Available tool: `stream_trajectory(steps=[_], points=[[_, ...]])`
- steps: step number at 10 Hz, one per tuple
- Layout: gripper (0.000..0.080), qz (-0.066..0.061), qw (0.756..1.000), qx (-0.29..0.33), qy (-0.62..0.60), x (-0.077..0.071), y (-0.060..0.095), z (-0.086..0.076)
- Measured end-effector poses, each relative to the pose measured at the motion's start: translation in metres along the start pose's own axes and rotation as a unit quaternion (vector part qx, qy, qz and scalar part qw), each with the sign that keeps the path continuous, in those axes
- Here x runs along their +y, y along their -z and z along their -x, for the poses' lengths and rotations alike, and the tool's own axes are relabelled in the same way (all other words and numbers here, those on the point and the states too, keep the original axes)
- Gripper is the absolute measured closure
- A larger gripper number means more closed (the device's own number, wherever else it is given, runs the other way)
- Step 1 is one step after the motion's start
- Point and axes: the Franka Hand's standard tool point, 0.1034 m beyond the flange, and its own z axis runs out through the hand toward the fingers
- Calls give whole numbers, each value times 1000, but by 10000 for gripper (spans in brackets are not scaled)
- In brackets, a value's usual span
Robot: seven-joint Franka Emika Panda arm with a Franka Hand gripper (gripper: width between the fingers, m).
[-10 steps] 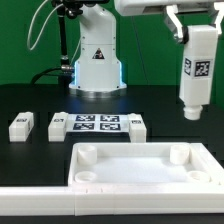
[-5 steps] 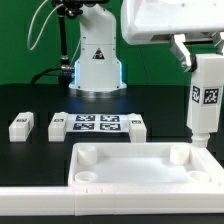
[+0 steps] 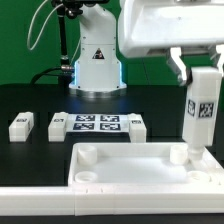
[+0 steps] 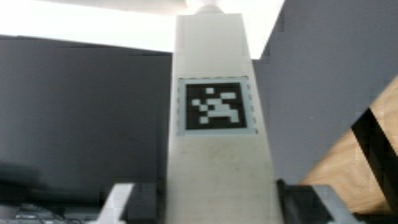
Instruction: Assemble desk
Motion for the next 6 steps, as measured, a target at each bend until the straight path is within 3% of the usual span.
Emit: stream_trajectory(steps=[6], points=[[512, -1, 1000, -10, -1, 0, -20, 7]])
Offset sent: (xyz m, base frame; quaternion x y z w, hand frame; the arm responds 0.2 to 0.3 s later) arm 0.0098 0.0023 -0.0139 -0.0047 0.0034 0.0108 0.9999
